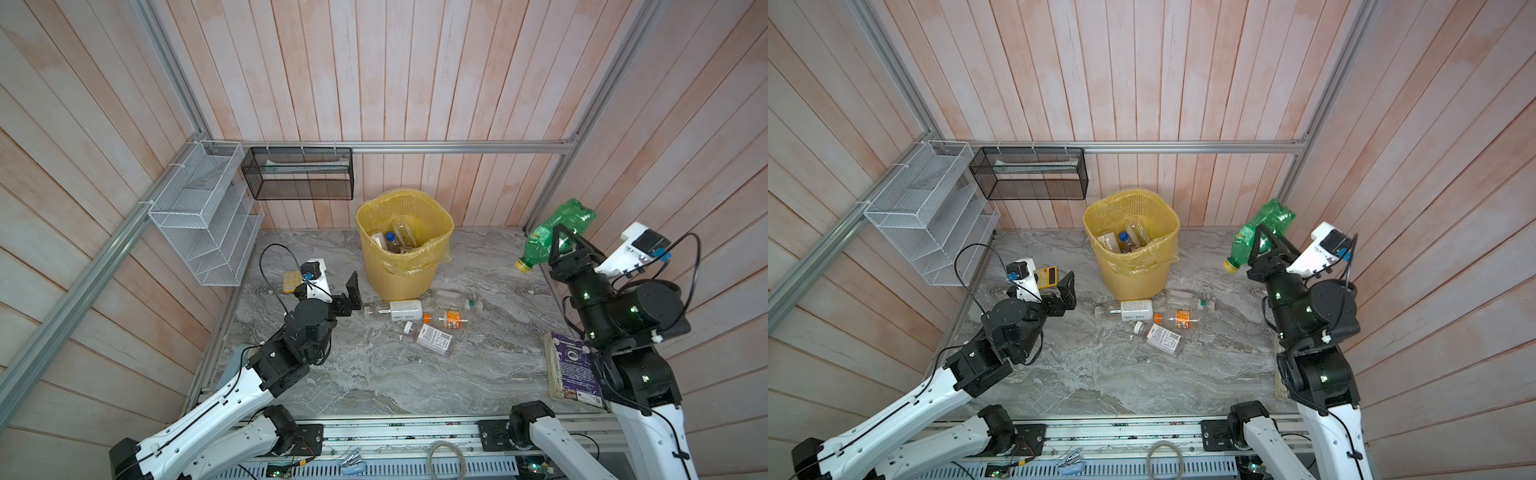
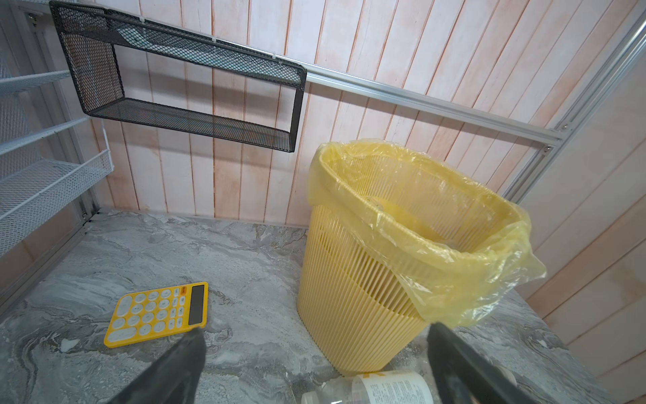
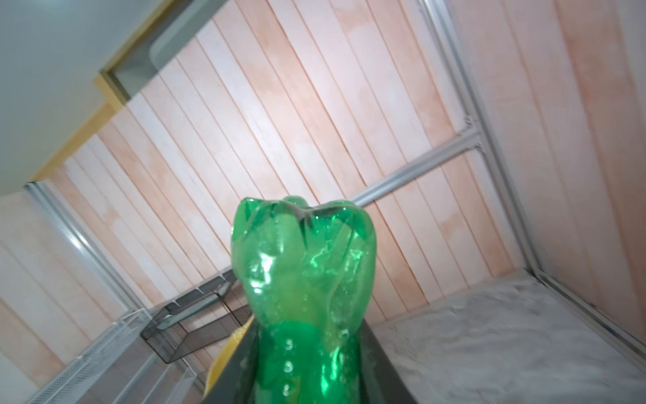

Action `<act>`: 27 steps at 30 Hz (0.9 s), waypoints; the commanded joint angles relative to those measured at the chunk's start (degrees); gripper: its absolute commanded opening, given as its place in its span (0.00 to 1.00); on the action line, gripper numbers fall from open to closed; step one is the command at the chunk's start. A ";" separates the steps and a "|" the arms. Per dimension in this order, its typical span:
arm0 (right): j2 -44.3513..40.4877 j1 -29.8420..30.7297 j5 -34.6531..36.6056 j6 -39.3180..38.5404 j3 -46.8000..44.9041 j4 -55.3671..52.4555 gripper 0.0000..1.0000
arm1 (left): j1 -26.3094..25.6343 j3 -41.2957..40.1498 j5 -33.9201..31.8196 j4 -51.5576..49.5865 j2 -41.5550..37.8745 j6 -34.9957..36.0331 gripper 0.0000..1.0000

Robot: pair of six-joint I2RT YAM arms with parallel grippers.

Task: Throw the plastic bottles in the bin
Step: Throw the plastic bottle into the trash bin.

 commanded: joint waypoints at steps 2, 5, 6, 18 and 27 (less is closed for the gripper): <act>17.91 2.46 -17.24 3.27 2.98 13.22 0.30 | 0.31 -1.59 2.00 -2.74 0.51 -3.24 1.00; 33.97 9.45 -17.77 -2.60 14.45 8.15 0.35 | 0.18 -1.12 3.96 -4.21 3.10 -4.48 1.00; 38.68 10.24 -18.87 -4.34 20.15 4.16 0.43 | 0.10 -0.54 4.38 -5.29 4.20 -4.76 1.00; 34.95 9.99 -9.55 -9.52 20.54 2.02 0.85 | -4.19 -1.19 4.00 -5.02 6.85 0.32 1.00; 22.24 7.17 -5.85 -10.38 -1.00 5.15 0.87 | -4.47 -2.75 14.09 1.59 16.36 9.09 1.00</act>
